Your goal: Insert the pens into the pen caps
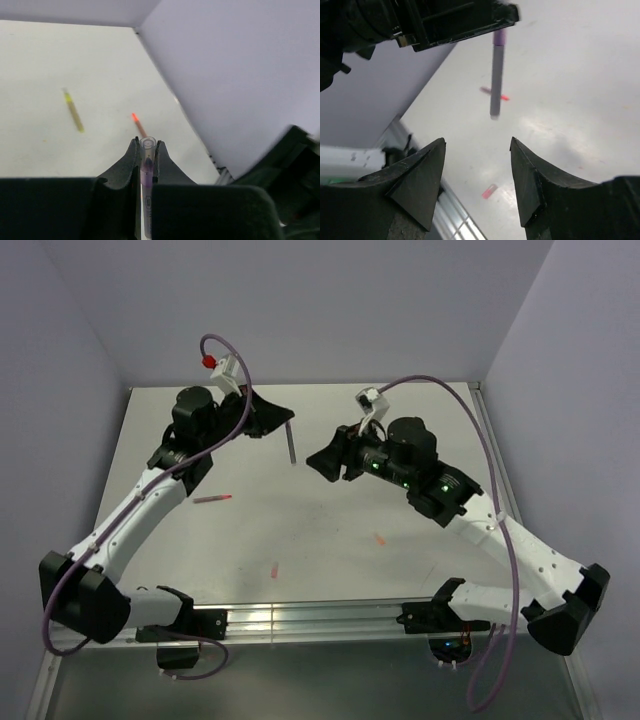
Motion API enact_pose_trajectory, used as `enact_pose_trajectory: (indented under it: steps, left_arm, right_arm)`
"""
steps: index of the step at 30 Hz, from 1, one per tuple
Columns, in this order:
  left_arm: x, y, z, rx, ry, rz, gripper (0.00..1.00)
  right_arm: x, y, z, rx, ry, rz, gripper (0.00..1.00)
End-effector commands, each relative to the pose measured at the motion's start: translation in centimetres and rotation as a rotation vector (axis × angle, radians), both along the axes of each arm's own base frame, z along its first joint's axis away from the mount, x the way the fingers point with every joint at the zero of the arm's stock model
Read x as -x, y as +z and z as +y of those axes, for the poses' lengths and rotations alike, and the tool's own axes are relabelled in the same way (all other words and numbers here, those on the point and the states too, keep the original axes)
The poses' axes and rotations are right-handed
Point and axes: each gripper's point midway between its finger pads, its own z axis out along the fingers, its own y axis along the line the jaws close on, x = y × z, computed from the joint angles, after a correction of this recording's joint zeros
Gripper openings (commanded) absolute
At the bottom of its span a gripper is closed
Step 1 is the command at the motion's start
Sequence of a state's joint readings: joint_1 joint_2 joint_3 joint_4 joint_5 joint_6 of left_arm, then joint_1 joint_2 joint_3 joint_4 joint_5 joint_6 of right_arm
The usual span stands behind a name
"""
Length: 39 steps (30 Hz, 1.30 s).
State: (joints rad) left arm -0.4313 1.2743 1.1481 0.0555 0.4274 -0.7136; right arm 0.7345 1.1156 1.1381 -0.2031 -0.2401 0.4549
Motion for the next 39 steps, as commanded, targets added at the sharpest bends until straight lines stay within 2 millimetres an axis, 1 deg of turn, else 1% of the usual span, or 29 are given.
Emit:
enact_pose_trajectory:
  steps: [1, 2, 3, 5, 6, 7, 8, 9, 11, 12, 14, 15, 17, 18, 20, 21, 23, 24, 26, 28, 30, 31, 33, 35, 36, 38, 39]
  left_arm:
    - [-4.3, -1.7, 0.2, -0.082, 0.070, 0.004, 0.00]
    - [-5.4, -2.5, 0.1, -0.092, 0.080, 0.017, 0.00]
    - [-7.2, -5.0, -0.4, -0.118, 0.088, 0.060, 0.00]
    - [-9.3, -5.5, -1.1, -0.113, 0.101, 0.043, 0.00]
    - [-10.9, -8.3, -1.6, -0.134, 0.112, 0.087, 0.00]
    - [-12.1, -8.3, -1.9, -0.128, 0.123, 0.084, 0.00]
    - [-13.0, -8.8, -2.4, -0.122, 0.120, 0.082, 0.00]
    - [-14.7, -10.5, -3.2, -0.137, 0.117, 0.104, 0.00]
    - [-16.0, -12.5, -4.2, -0.164, 0.115, 0.142, 0.00]
    - [-17.3, -13.9, -4.8, -0.180, 0.112, 0.148, 0.00]
    - [-18.1, -15.2, -5.9, -0.210, 0.117, 0.154, 0.00]
    - [-18.8, -16.6, -6.7, -0.223, 0.107, 0.173, 0.00]
    - [-19.4, -17.9, -7.5, -0.220, 0.091, 0.202, 0.00]
    - [-20.2, -19.4, -7.9, -0.227, 0.095, 0.237, 0.00]
    - [-20.7, -20.9, -8.2, -0.239, 0.098, 0.264, 0.00]
    - [-21.1, -22.0, -8.4, -0.248, 0.099, 0.284, 0.00]
    - [-21.2, -23.2, -8.7, -0.262, 0.098, 0.307, 0.01]
    - [-21.5, -24.1, -8.8, -0.269, 0.095, 0.314, 0.02]
    - [-21.6, -25.9, -8.8, -0.289, 0.094, 0.350, 0.04]
    - [-21.6, -26.5, -8.9, -0.293, 0.087, 0.357, 0.06]
    - [-21.4, -27.4, -8.8, -0.300, 0.086, 0.367, 0.10]
    - [-21.4, -27.5, -8.9, -0.298, 0.080, 0.365, 0.13]
    - [-21.2, -28.3, -8.9, -0.310, 0.075, 0.378, 0.16]
    - [-21.1, -28.4, -8.8, -0.311, 0.071, 0.378, 0.25]
    - [-21.0, -28.6, -8.8, -0.314, 0.068, 0.381, 0.32]
    - [-20.9, -28.9, -8.9, -0.311, 0.061, 0.382, 0.36]
    - [-20.8, -29.1, -9.0, -0.312, 0.057, 0.385, 0.41]
  right_arm:
    - [-2.0, 0.1, -5.8, 0.061, -0.328, -0.002, 0.63]
    - [-2.4, 0.0, -7.0, 0.068, -0.394, 0.000, 0.63]
    - [-2.0, 0.2, -7.9, 0.057, -0.418, 0.007, 0.63]
    - [-1.9, -0.2, -8.9, 0.064, -0.457, 0.013, 0.63]
    - [-1.7, -0.3, -9.3, 0.068, -0.468, 0.021, 0.63]
    - [-1.6, -0.5, -9.6, 0.072, -0.476, 0.028, 0.63]
    - [-1.6, -0.6, -9.9, 0.077, -0.487, 0.033, 0.63]
    - [-1.3, -0.8, -10.2, 0.086, -0.492, 0.039, 0.63]
    - [-1.1, -0.9, -10.6, 0.094, -0.499, 0.041, 0.63]
    - [-1.0, -1.2, -10.9, 0.106, -0.511, 0.048, 0.63]
    - [-1.0, -1.4, -11.2, 0.114, -0.520, 0.053, 0.64]
    - [-0.9, -1.6, -11.5, 0.119, -0.528, 0.058, 0.64]
    - [-0.9, -2.0, -11.7, 0.126, -0.537, 0.063, 0.64]
    - [-0.9, -2.3, -11.8, 0.130, -0.543, 0.069, 0.64]
    - [-0.8, -2.5, -12.0, 0.129, -0.549, 0.075, 0.64]
    - [-0.8, -3.0, -12.0, 0.132, -0.550, 0.084, 0.64]
    - [-0.7, -3.2, -12.1, 0.130, -0.551, 0.086, 0.64]
    - [-0.7, -3.5, -12.1, 0.133, -0.553, 0.091, 0.64]
    - [-0.6, -3.7, -12.2, 0.136, -0.556, 0.096, 0.64]
    - [-0.6, -3.8, -12.3, 0.137, -0.559, 0.097, 0.64]
    - [-0.6, -3.9, -12.3, 0.136, -0.561, 0.099, 0.64]
    - [-0.7, -4.1, -12.3, 0.139, -0.565, 0.102, 0.64]
    - [-0.8, -4.3, -12.4, 0.141, -0.571, 0.106, 0.63]
    - [-0.8, -4.6, -12.3, 0.142, -0.573, 0.111, 0.63]
    - [-0.9, -4.8, -12.3, 0.144, -0.573, 0.114, 0.63]
    - [-1.0, -5.1, -12.2, 0.147, -0.574, 0.121, 0.63]
    - [-1.0, -5.1, -12.3, 0.148, -0.579, 0.122, 0.63]
